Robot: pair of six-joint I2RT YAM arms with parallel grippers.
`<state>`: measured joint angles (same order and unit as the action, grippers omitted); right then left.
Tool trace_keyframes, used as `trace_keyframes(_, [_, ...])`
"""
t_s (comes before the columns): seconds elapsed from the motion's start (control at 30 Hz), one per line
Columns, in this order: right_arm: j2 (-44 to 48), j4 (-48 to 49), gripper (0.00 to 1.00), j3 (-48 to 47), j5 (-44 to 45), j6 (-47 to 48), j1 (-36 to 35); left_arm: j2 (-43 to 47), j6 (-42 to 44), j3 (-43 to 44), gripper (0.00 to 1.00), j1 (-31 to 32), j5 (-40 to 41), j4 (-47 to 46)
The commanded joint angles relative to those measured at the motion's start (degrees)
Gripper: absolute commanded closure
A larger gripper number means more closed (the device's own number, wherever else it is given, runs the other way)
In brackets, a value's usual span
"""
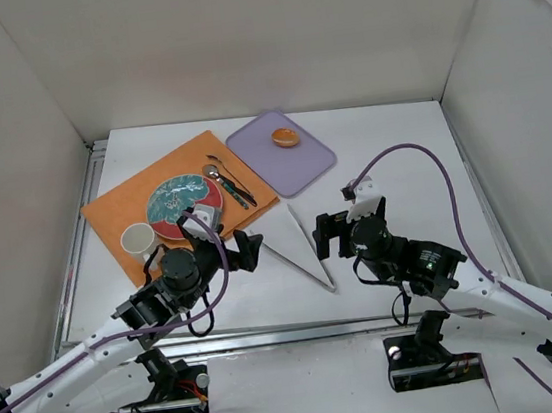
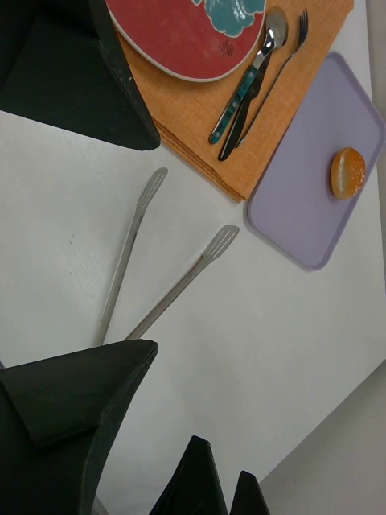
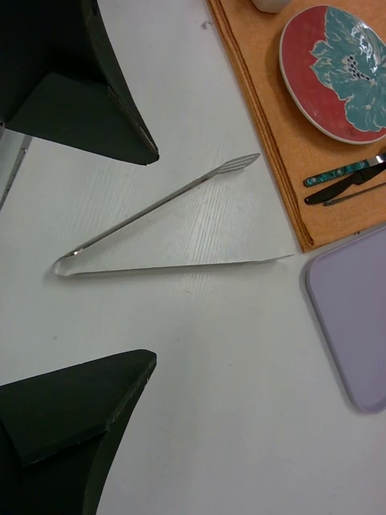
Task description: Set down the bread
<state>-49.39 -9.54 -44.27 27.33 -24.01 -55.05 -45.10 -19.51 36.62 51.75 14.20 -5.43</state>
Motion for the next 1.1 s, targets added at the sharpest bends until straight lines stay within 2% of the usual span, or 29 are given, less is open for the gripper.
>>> trace_keyframes(0.0, [0.5, 3.2, 0.02, -2.6, 2.5, -0.7, 0.4, 0.3, 0.6, 1.2, 0.00, 0.2, 0.0, -4.9])
trace_keyframes(0.13, [0.5, 3.3, 0.02, -2.2, 6.1, -3.8, 0.5, -0.3, 0.0, 1.8, 0.00, 0.2, 1.1, -3.5])
trace_keyframes(0.2, [-0.6, 3.9, 0.02, -1.3, 9.2, -6.9, 0.4, -0.6, -1.5, 3.4, 0.00, 0.2, 4.4, -1.3])
trace_keyframes(0.27, [-3.3, 5.6, 0.02, 0.1, 12.8, -5.9, 0.4, -1.0, -2.4, 4.3, 0.00, 0.2, 6.5, 1.7])
trace_keyframes(0.33, [-7.3, 8.3, 0.02, 0.6, 12.0, 1.5, 0.5, -1.0, -3.4, 5.2, 0.00, 0.2, 8.8, 3.3])
trace_keyframes(0.37, [-9.1, 8.4, 0.02, 0.1, 10.0, 4.5, 0.4, -0.7, -3.8, 5.2, 0.00, 0.2, 10.0, 3.8])
trace_keyframes(0.43, [-14.3, 5.3, 0.02, -4.2, 7.6, 4.7, 0.3, 0.4, -4.8, 5.0, 0.00, 0.2, 11.0, 4.2])
trace_keyframes(0.5, [-19.3, 4.0, 0.02, -7.8, 1.4, 8.4, 0.6, 2.0, -5.4, 4.1, 0.00, 0.2, 12.5, 3.9])
trace_keyframes(0.6, [-23.1, 3.8, 0.02, -10.3, -3.9, 10.6, 1.8, 3.7, -5.6, 3.0, 0.00, 0.2, 15.5, 4.0])
trace_keyframes(0.63, [-25.0, 3.7, 0.02, -10.6, -10.6, 12.3, 3.7, 3.9, -5.8, 3.0, 0.00, 0.2, 16.0, 4.3])
trace_keyframes(0.7, [-26.4, 3.7, 0.02, -10.9, -16.7, 13.4, 5.6, 4.0, -6.2, 3.3, 0.00, -0.3, 17.1, 5.2])
trace_keyframes(1.07, [-37.4, 1.4, 0.02, -13.1, -28.9, 18.8, 7.3, 5.9, -6.1, 2.5, 0.00, -0.3, 15.2, 4.7])
